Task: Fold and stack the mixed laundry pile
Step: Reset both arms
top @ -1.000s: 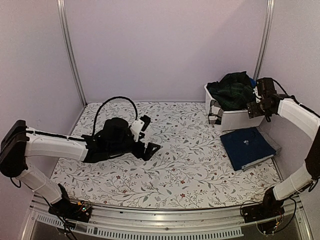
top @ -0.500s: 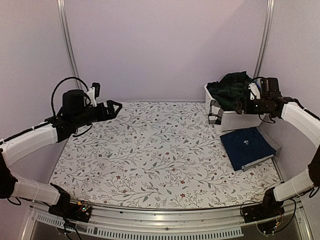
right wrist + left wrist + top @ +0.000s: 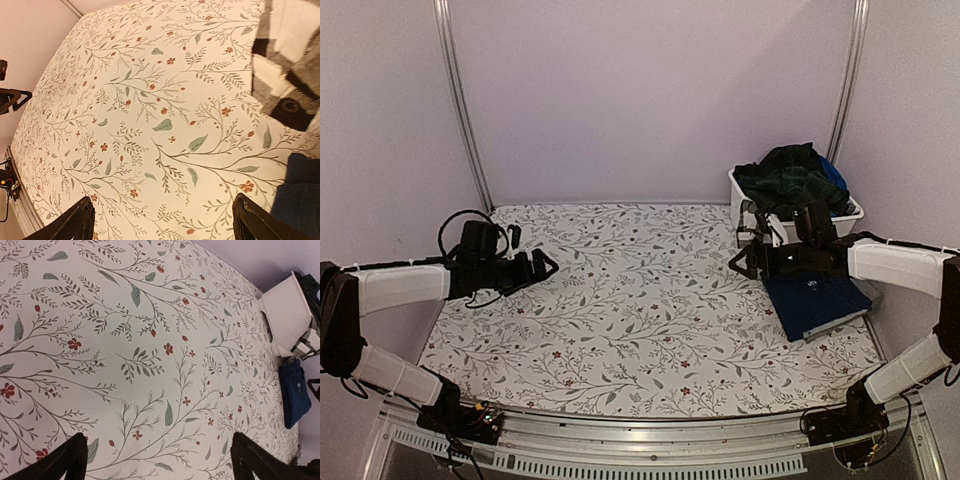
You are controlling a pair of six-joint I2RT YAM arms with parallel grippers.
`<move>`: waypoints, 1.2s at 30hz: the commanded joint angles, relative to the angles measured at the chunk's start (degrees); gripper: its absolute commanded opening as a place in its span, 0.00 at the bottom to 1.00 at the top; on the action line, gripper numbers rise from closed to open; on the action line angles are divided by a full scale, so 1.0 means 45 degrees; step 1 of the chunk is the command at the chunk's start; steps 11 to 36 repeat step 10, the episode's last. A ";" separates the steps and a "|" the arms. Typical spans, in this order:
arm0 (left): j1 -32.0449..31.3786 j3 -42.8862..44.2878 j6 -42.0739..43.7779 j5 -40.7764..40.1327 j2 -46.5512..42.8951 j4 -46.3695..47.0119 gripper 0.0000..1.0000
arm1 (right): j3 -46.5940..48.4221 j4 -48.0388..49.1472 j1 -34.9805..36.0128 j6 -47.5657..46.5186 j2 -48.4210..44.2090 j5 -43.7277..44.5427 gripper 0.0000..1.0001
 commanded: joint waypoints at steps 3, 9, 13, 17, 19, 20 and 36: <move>-0.0378 -0.0613 -0.0426 0.0132 0.0276 0.0843 1.00 | -0.0936 0.2552 0.1415 0.1521 0.1119 -0.0504 0.95; -0.0594 -0.0540 -0.0393 -0.0070 0.0547 0.0958 1.00 | -0.1104 0.2917 0.1652 0.1758 0.1413 -0.0501 0.95; -0.0592 -0.0476 -0.0368 -0.0034 0.0549 0.0975 1.00 | -0.1060 0.2824 0.1652 0.1646 0.1360 -0.0451 0.96; -0.0592 -0.0476 -0.0368 -0.0034 0.0549 0.0975 1.00 | -0.1060 0.2824 0.1652 0.1646 0.1360 -0.0451 0.96; -0.0592 -0.0476 -0.0368 -0.0034 0.0549 0.0975 1.00 | -0.1060 0.2824 0.1652 0.1646 0.1360 -0.0451 0.96; -0.0592 -0.0476 -0.0368 -0.0034 0.0549 0.0975 1.00 | -0.1060 0.2824 0.1652 0.1646 0.1360 -0.0451 0.96; -0.0592 -0.0476 -0.0368 -0.0034 0.0549 0.0975 1.00 | -0.1060 0.2824 0.1652 0.1646 0.1360 -0.0451 0.96</move>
